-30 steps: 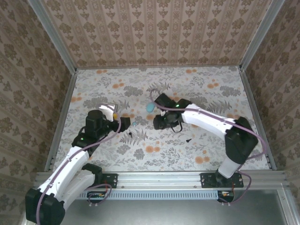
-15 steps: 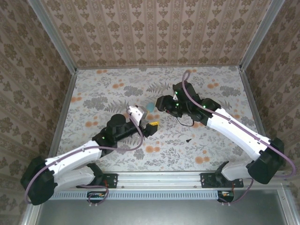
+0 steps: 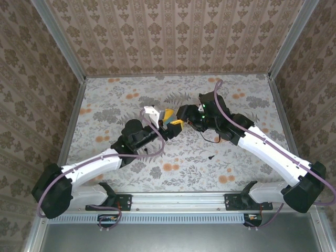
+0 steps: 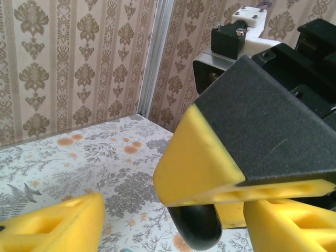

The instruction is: Insert wireless bluetooth earbuds into charging case

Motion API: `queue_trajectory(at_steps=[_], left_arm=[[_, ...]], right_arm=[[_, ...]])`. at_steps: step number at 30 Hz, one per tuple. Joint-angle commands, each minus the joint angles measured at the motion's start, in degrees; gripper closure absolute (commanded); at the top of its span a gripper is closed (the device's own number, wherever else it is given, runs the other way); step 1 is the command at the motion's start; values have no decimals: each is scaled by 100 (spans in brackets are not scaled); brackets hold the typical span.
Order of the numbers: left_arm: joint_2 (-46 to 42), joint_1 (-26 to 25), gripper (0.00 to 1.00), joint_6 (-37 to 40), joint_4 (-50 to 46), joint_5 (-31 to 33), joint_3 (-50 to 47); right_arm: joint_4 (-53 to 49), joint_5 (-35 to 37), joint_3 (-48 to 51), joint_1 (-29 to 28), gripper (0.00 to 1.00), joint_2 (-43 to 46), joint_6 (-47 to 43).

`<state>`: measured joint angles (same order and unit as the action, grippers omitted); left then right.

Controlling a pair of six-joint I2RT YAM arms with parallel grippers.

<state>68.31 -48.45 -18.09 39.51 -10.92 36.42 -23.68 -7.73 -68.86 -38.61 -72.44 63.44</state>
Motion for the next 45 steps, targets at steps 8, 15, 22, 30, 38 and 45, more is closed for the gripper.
queue_trajectory(at_steps=[8,15,22,30,38,45], left_arm=[[329,90,45,-521,470,-190,264],[215,280,84,-663,263,-437,363],[-200,768,97,-981,-33,-1091,440],[-617,1540,99,-1614,-478,-2545,784],[-354,1620,100,-2927,450,-3450,1138],[-52,1467,100,-3557,1149,-3556,1409]], right_arm=[[151,-45,4,-15,49,155,150],[203,-10,81,-15,45,220,-19],[413,-188,34,302,33,679,-1169],[1125,-2130,-122,1106,38,1103,-2688],[1503,-3224,-312,1110,33,645,-2799],[2562,-3657,-128,1094,42,496,-2245]])
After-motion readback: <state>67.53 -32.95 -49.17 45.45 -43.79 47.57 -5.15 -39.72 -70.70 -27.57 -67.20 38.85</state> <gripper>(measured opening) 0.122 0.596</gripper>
